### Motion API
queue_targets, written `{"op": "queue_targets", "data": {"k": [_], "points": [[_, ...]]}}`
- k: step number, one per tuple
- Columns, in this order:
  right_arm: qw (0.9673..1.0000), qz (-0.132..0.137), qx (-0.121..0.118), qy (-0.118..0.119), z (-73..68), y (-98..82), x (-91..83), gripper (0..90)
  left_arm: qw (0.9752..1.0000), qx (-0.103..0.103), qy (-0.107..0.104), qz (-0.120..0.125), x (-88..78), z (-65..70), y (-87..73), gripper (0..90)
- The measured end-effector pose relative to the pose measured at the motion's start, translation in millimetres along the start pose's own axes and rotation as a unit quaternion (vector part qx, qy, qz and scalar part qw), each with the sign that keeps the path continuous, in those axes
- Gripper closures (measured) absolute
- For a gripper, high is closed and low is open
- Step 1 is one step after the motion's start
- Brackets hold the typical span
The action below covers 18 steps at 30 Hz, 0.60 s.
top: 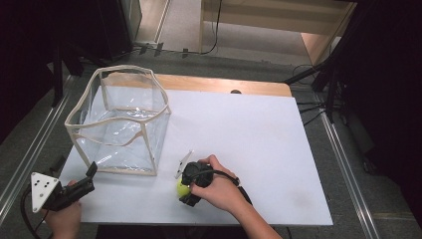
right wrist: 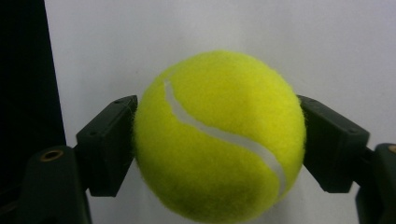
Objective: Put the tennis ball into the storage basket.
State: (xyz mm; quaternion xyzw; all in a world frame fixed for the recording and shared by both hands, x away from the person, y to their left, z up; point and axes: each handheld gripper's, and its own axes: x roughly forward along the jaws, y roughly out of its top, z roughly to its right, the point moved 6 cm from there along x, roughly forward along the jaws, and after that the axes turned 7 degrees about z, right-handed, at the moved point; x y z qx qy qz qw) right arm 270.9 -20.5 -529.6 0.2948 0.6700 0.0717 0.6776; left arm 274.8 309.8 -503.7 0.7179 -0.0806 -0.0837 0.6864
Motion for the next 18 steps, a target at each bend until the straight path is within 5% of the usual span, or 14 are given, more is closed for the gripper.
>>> {"op": "queue_targets", "data": {"k": [18], "points": [[0.9999,0.002,0.004,0.012,0.3,0.3,-3.3,23.6,1.0000,0.003,-0.002,0.000,0.0,0.5,0.0,6.8]]}}
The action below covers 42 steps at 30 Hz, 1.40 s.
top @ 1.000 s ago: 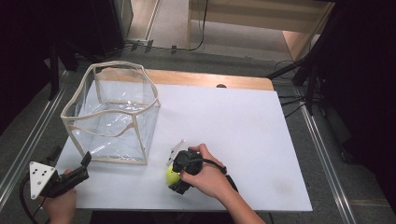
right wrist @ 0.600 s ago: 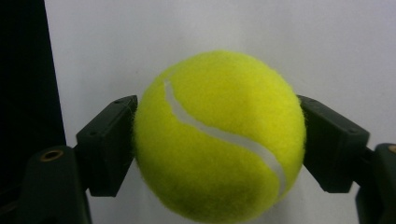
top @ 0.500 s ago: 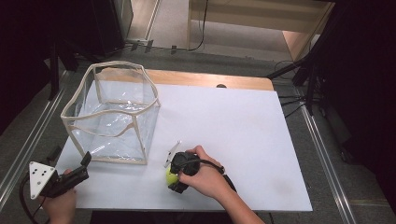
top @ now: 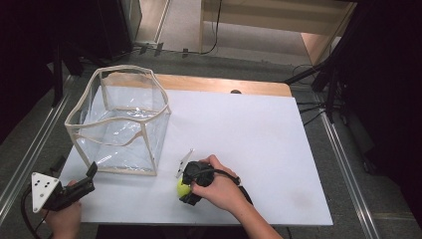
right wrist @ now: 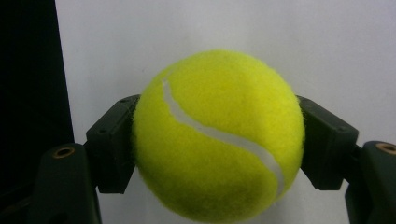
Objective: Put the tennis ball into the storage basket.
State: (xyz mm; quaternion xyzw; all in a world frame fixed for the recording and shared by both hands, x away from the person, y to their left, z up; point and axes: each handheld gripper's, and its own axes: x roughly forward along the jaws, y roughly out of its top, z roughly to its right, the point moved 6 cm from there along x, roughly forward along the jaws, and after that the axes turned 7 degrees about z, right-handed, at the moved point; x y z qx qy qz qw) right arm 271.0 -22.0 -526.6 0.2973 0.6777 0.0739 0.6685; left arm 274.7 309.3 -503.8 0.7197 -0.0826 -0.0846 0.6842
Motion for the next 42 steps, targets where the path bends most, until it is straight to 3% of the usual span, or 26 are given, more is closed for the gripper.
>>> {"op": "queue_targets", "data": {"k": [20,42], "points": [[1.0000,0.007,0.005,0.003,12.1,18.1,-10.1,23.7,1.0000,-0.004,0.000,0.001,-0.2,-0.5,0.2,6.8],[0.9998,0.019,0.000,0.001,45.4,59.1,-19.0,23.7,1.0000,-0.007,-0.001,0.002,-0.4,-1.3,0.5,6.8]]}}
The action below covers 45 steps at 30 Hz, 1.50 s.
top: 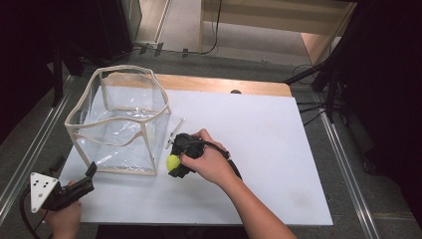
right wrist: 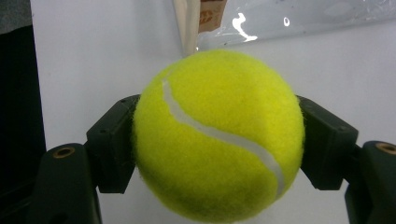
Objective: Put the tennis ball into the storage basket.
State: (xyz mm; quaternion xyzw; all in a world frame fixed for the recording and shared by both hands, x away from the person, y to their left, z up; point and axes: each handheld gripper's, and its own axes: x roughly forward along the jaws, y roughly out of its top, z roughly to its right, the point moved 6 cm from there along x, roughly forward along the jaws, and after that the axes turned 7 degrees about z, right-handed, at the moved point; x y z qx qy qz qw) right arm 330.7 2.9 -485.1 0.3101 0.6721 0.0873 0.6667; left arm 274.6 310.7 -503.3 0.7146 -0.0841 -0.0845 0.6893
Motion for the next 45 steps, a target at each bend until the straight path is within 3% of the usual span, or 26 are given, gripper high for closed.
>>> {"op": "queue_targets", "data": {"k": [22,45], "points": [[0.9999,0.015,-0.002,-0.001,13.6,31.1,-24.0,23.8,1.0000,-0.005,-0.001,0.002,-0.1,-0.6,0.4,6.8],[0.9993,0.028,-0.019,-0.012,22.0,61.1,-68.3,23.8,1.0000,-0.007,-0.001,0.002,0.0,-0.7,0.5,6.8]]}}
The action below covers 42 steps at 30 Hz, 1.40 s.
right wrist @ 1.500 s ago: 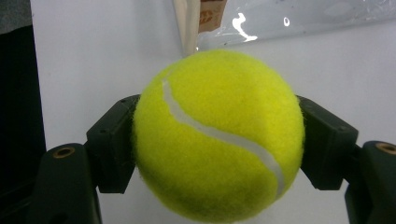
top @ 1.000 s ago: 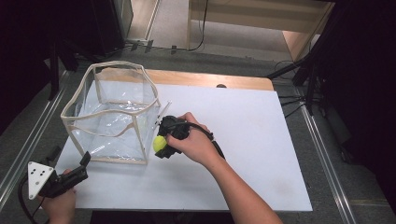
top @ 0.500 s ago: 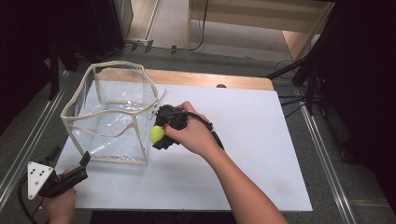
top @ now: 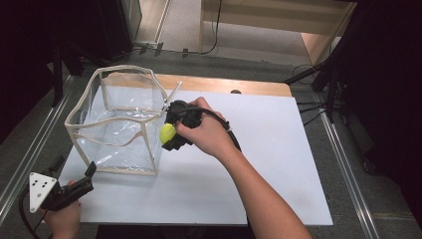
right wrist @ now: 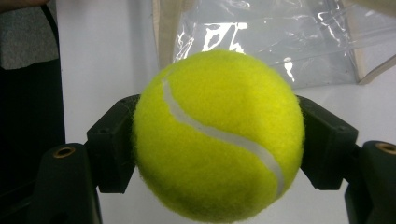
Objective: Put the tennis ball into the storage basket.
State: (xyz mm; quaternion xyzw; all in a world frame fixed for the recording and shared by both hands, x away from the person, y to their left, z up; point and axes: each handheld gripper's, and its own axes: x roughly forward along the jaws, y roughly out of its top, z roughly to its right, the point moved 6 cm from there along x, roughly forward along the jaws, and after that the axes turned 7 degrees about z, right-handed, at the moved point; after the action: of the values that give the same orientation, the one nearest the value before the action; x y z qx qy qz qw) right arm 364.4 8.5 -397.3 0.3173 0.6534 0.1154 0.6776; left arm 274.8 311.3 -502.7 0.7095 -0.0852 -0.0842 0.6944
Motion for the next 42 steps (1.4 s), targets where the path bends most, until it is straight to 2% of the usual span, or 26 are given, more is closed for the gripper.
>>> {"op": "queue_targets", "data": {"k": [10,23,33,42], "points": [[1.0000,0.003,-0.003,-0.004,7.7,12.0,-14.4,23.9,1.0000,-0.001,0.000,0.000,-0.1,-0.2,0.1,6.8],[0.9999,0.012,0.001,0.007,13.1,25.1,-27.6,23.9,1.0000,-0.005,0.000,0.002,0.0,-0.7,0.4,6.8],[0.9999,0.014,-0.005,-0.002,20.4,36.5,-38.9,23.9,1.0000,-0.005,0.000,0.003,0.3,-0.6,0.5,6.8],[0.9998,0.012,-0.008,-0.010,25.9,49.7,-40.5,24.0,1.0000,-0.006,0.000,0.003,0.3,-0.6,0.5,6.8]]}}
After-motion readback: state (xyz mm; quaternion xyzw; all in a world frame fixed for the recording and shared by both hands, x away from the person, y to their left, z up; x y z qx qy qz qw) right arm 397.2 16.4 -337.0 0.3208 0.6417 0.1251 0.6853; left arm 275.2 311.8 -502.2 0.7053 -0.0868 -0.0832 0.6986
